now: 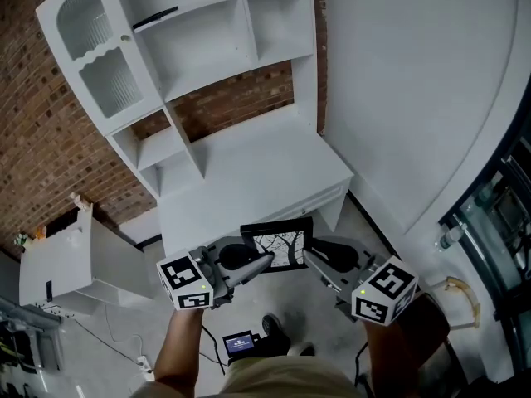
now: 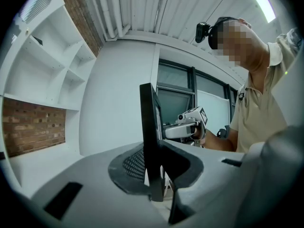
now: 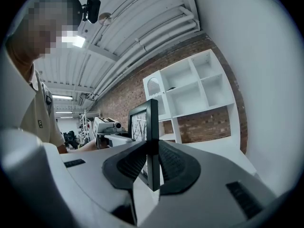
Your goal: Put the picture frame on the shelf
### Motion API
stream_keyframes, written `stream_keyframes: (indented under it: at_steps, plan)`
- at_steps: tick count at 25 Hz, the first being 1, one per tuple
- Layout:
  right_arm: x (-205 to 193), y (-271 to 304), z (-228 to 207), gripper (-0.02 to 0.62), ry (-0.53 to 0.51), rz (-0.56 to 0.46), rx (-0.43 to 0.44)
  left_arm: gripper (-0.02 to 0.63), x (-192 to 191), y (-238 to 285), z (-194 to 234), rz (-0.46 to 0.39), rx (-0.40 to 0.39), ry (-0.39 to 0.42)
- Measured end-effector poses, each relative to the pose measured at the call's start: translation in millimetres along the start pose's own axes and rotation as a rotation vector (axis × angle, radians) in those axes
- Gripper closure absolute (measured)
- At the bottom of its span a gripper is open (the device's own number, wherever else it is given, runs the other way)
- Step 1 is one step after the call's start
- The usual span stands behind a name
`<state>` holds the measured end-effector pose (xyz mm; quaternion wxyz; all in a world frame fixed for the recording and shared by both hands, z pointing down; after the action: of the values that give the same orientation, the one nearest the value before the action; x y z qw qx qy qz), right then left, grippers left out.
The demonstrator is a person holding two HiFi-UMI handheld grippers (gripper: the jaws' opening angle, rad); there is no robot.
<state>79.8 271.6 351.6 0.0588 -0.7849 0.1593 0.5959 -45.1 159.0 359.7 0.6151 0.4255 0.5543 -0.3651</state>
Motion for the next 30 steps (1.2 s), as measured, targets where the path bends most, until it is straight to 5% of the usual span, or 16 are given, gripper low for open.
stream_keyframes:
  at_steps: [16,30]
  plan:
    - [59.3,146.1,-46.8,0.517,-0.081,0.031,-0.02,0.548,16.7,-48.2,157.6,-0.055,-0.068,0.06]
    - [82.9,226.8,-104.4,0.515,-0.121,0.074,0.126,0.554,11.6,-57.1,237.6,-0.03,0.002,0.022]
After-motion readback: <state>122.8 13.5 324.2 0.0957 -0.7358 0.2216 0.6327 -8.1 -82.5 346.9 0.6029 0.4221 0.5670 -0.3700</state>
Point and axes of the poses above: the fingertips, and each gripper's own axes: y forward along the fingers, z to its left, x out of its top, the point moved 6 cm from there along -y, backward along the fingers, and after that the axes turned 5 degrees about y, right-handed, at the moved point
